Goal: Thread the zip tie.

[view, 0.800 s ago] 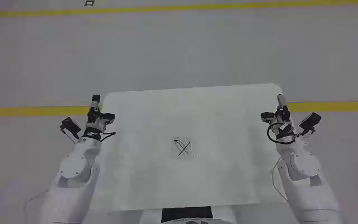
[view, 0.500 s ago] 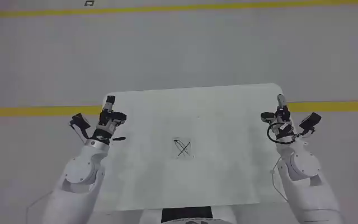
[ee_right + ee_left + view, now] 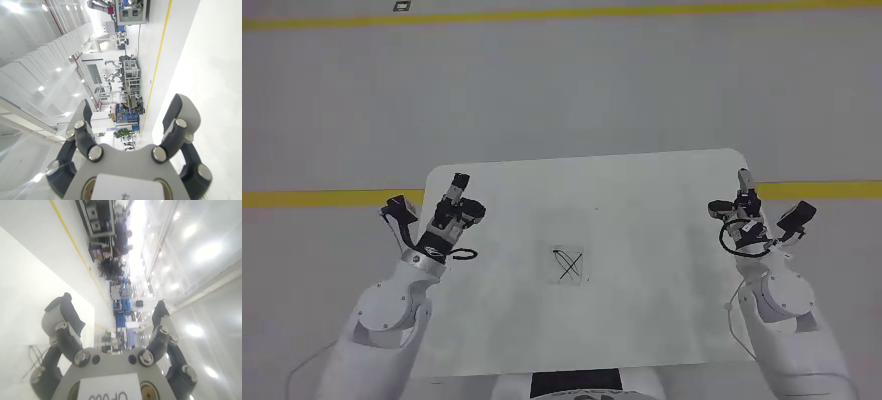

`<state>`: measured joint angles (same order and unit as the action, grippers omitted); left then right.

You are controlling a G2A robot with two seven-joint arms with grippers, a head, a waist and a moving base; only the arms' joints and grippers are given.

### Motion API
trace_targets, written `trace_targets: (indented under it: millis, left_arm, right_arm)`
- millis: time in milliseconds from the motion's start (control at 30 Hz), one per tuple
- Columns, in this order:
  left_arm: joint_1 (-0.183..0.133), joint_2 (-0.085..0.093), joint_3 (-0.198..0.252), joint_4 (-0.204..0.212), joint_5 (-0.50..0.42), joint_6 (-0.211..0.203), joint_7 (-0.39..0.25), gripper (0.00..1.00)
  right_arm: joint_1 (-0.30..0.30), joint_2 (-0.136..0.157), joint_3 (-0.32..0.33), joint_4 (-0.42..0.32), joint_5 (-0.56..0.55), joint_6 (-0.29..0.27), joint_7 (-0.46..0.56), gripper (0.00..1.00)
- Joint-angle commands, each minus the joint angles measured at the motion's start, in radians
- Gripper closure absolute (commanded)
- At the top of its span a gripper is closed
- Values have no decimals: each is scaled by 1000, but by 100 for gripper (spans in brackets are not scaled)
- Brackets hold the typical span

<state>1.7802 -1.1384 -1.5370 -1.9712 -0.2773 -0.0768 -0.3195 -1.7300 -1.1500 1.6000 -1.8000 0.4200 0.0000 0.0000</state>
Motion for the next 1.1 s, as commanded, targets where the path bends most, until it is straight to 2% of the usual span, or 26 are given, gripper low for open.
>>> trace_targets:
  millis: [0, 67, 333, 400, 500, 600, 667, 733, 1033, 1067]
  left_arm:
    - [4, 5, 10, -10, 59, 19, -85, 0]
    - [7, 11, 23, -14, 103, 28, -168, 0]
    - [7, 11, 23, -14, 103, 28, -168, 0]
    - [-3, 13, 30, -21, 126, 33, -195, 0]
    - [-20, 19, 45, -40, 198, 61, -234, 0]
    - [-46, 24, 71, -55, 273, 112, -289, 0]
    - [-69, 30, 102, -60, 363, 159, -342, 0]
    - [-88, 35, 124, -64, 459, 186, -374, 0]
    - [-88, 35, 124, -64, 459, 186, -374, 0]
    - [-90, 36, 132, -70, 473, 180, -389, 0]
  right_arm:
    - [0, 0, 0, 0, 0, 0, 0, 0]
    - [0, 0, 0, 0, 0, 0, 0, 0]
    - [0, 0, 0, 0, 0, 0, 0, 0]
    - [0, 0, 0, 0, 0, 0, 0, 0]
    - [0, 0, 0, 0, 0, 0, 0, 0]
    - [0, 0, 0, 0, 0, 0, 0, 0]
    - [0, 0, 0, 0, 0, 0, 0, 0]
    - [0, 0, 0, 0, 0, 0, 0, 0]
    - [0, 0, 0, 0, 0, 0, 0, 0]
    - [0, 0, 0, 0, 0, 0, 0, 0]
